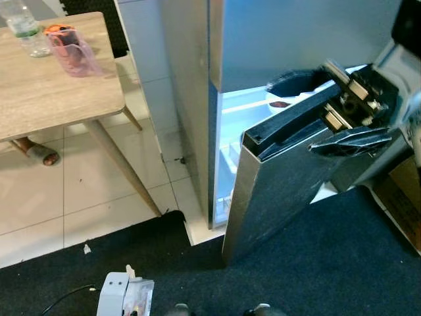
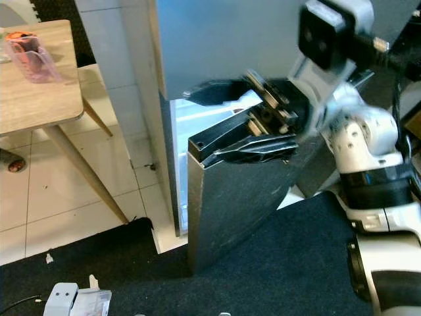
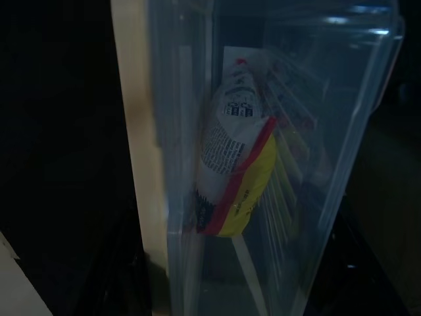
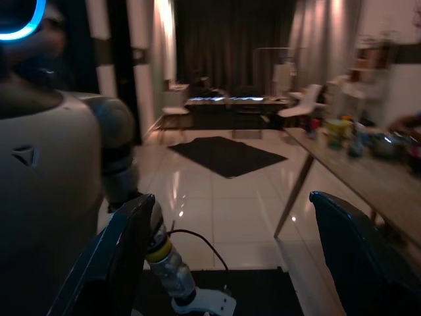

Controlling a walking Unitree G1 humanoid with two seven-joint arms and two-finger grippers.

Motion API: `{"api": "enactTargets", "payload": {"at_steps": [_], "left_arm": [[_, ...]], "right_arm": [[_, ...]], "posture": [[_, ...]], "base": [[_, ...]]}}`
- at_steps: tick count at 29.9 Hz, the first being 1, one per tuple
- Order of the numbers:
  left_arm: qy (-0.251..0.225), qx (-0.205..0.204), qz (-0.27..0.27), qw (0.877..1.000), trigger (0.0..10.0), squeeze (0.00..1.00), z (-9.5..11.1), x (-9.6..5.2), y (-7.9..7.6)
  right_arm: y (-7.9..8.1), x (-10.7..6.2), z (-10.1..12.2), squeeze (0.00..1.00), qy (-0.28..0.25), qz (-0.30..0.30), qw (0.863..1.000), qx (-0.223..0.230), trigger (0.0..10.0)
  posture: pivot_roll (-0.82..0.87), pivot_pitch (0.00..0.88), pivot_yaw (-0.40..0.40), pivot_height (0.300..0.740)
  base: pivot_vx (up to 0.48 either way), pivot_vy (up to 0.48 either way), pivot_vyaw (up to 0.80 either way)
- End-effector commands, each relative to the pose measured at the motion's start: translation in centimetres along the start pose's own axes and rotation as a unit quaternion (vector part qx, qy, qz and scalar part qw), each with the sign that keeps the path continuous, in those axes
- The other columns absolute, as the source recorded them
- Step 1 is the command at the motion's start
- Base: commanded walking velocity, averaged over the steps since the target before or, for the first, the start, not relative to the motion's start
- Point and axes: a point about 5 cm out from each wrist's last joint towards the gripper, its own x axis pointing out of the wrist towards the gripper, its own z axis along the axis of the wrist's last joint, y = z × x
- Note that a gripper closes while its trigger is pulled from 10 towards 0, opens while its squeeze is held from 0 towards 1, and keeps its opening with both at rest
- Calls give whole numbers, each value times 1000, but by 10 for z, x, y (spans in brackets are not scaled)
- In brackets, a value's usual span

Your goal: Restocking fridge

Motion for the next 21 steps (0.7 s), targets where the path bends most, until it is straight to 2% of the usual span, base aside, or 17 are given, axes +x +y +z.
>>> {"api": "enactTargets", "payload": {"at_steps": [1, 2, 3, 5, 7, 9, 10, 11, 12, 15, 16, 17, 18, 19, 20, 21], "left_arm": [[15, -1, -9, 1000, 10000, 0, -9, 0, -8], [15, -2, -10, 1000, 10000, 0, -10, 0, -9], [15, -2, -10, 1000, 10000, 0, -10, 0, -9], [15, -2, -10, 1000, 10000, 0, -10, 0, -9], [16, 0, -9, 1000, 10000, 0, -10, 0, -8], [16, 0, -9, 1000, 10000, 0, -10, 0, -8], [17, 0, -9, 1000, 10000, 0, -11, 0, -8], [12, -4, -4, 1000, 10000, 0, -8, 0, -6], [12, -4, -4, 1000, 10000, 0, -8, 0, -6], [-6, -20, 2, 1000, 10000, 0, 1, 1, -4], [-6, -20, 2, 1000, 10000, 0, 1, 1, -4], [-15, -28, 4, 999, 10000, 0, 6, 1, -3], [-30, -33, 5, 999, 10000, 0, 14, 2, -2], [-30, -33, 5, 999, 10000, 0, 14, 2, -2], [-51, -39, 9, 998, 10000, 0, 25, 3, 0], [-51, -39, 9, 998, 10000, 0, 25, 3, 0]], "right_arm": [[5, -10, -3, 0, 5, -18, 1000, -2, 10000], [18, -22, -18, 0, -3, -49, 998, 30, 10000], [18, -22, -18, 0, -3, -49, 998, 30, 10000], [28, -24, -25, 0, -12, -63, 996, 55, 10000], [45, -29, -40, 0, -23, -82, 991, 100, 10000], [45, -29, -40, 0, -23, -82, 991, 100, 10000], [52, -31, -46, 0, -27, -88, 989, 118, 10000], [73, -35, -75, 0, -4, -106, 976, 188, 10000], [73, -35, -75, 0, -4, -106, 976, 188, 10000], [96, -45, -129, 0, 84, -151, 947, 272, 10000], [96, -45, -129, 0, 84, -151, 947, 272, 10000], [103, -50, -147, 0, 116, -170, 934, 293, 10000], [112, -61, -171, 0, 137, -211, 914, 319, 10000], [112, -61, -171, 0, 137, -211, 914, 319, 10000], [122, -76, -198, 0, 156, -273, 884, 345, 10000], [122, -76, -198, 0, 156, -273, 884, 345, 10000]], "posture": [[-9, 146, -41, 740], [-7, 146, -42, 740], [-7, 146, -42, 740], [-7, 146, -42, 740], [-19, 147, -35, 740], [-19, 147, -35, 740], [-19, 147, -35, 740], [-22, 146, -36, 740], [-22, 146, -36, 740], [-31, 140, -40, 740], [-31, 140, -40, 740], [-31, 140, -40, 740], [-27, 137, -40, 740], [-27, 137, -40, 740], [-25, 133, -40, 740], [-25, 133, -40, 740]], "base": [[0, 0, 0], [0, 0, 0], [0, 0, 0], [0, 0, 0], [0, 0, 0], [0, 0, 0], [0, 0, 0], [0, 0, 0], [0, 0, 0], [0, 0, 0], [0, 0, 0], [0, 0, 0], [0, 0, 0], [0, 0, 0], [0, 0, 0], [0, 0, 0]]}}
